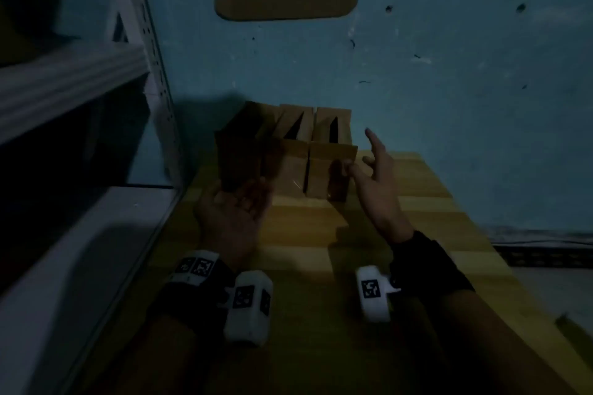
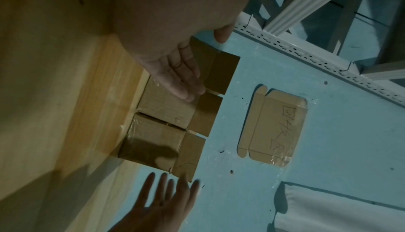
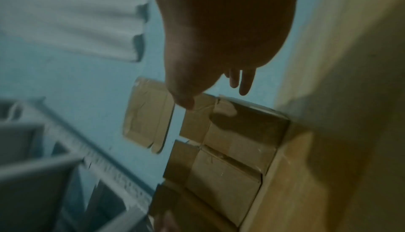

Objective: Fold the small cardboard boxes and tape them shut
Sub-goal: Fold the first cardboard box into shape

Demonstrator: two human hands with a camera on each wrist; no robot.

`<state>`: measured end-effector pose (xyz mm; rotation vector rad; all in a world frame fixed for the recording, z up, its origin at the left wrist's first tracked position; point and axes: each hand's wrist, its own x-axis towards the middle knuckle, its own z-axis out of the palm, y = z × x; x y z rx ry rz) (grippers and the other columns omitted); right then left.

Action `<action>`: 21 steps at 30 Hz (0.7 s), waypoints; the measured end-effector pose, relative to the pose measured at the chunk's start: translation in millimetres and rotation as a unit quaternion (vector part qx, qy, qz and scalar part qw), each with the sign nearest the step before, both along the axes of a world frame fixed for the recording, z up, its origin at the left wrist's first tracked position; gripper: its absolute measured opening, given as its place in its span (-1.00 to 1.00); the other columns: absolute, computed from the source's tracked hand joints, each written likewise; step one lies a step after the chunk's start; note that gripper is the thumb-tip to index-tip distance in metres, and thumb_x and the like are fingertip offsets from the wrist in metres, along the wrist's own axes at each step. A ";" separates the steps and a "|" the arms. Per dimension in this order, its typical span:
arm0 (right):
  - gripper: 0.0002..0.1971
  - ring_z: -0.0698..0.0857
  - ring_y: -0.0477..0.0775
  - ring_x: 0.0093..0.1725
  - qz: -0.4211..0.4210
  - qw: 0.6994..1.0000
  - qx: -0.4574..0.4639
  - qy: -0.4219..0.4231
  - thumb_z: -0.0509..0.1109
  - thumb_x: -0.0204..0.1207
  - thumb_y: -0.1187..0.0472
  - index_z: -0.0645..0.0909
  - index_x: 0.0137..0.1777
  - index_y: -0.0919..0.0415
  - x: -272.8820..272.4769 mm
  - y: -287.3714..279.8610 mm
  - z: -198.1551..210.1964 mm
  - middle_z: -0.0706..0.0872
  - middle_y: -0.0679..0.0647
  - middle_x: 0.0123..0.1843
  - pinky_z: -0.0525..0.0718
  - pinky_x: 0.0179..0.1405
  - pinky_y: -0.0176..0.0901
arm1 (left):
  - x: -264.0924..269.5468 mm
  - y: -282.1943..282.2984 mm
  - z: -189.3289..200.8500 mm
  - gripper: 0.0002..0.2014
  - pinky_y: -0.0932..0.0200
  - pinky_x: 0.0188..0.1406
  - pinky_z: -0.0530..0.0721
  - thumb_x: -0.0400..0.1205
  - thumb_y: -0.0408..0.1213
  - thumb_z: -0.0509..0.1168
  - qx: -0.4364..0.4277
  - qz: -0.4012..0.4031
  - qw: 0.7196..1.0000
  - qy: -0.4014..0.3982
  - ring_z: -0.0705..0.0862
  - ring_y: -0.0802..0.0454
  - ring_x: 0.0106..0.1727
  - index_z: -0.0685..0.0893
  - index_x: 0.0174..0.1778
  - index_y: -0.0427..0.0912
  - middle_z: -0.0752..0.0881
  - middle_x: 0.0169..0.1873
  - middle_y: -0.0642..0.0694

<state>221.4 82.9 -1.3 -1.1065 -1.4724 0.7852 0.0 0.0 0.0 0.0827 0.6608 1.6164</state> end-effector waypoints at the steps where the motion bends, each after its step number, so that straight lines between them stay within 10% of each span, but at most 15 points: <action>1: -0.35 0.34 0.08 0.59 -0.001 0.998 0.029 -0.051 0.41 0.67 0.03 0.23 0.69 -0.26 -2.6 0.5 2.6 0.22 0.06 0.67 0.47 0.49 0.04 | 0.5 -0.6 1.6 -0.49 -0.07 -0.01 0.76 0.64 0.05 0.26 -0.001 -0.002 1.000 -0.003 0.78 -0.23 0.07 0.65 0.19 -0.39 0.82 -0.03 -0.30; 9: -0.92 0.67 0.03 0.19 -0.062 0.982 0.115 -0.135 0.50 0.59 0.20 0.71 0.04 0.07 -2.9 6.0 7.0 0.73 0.02 0.11 0.69 0.25 0.17 | 2.4 -0.4 1.3 -0.46 -0.10 0.16 0.70 0.63 0.05 0.27 0.003 -0.002 0.999 -0.035 0.71 -0.30 0.22 0.63 0.24 -0.41 0.77 0.11 -0.35; 21: -0.88 0.81 0.11 -0.06 -0.084 0.978 0.019 0.190 0.35 0.69 0.39 0.66 -0.09 0.28 57.6 -47.0 13.9 0.78 0.16 -0.12 0.82 -0.09 -0.09 | 16.6 -0.1 -6.8 -0.34 -0.21 0.26 0.57 0.59 0.15 0.18 0.023 -0.120 0.990 -0.067 0.60 -0.37 0.33 0.56 0.31 -0.41 0.70 0.20 -0.47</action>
